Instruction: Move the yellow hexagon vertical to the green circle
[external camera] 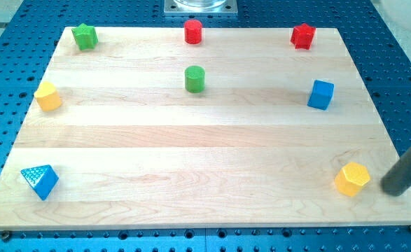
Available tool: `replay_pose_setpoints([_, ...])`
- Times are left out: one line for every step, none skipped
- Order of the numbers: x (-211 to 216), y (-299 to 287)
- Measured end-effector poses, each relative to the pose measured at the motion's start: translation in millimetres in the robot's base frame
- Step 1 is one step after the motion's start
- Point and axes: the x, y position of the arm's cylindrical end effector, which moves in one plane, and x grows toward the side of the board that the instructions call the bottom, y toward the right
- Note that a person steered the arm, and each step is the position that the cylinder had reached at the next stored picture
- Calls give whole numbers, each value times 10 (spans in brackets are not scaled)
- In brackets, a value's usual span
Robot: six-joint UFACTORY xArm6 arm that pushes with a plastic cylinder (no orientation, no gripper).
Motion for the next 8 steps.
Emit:
replay_pose_setpoints([86,-718])
replay_pose_setpoints([9,-330])
replay_pose_setpoints([-152,-461])
replay_pose_setpoints([-84,-1203])
replay_pose_setpoints([-151,-787])
replay_pose_setpoints([-398,-810])
replay_pose_setpoints([-383,-1543])
replay_pose_setpoints([-377,-2037])
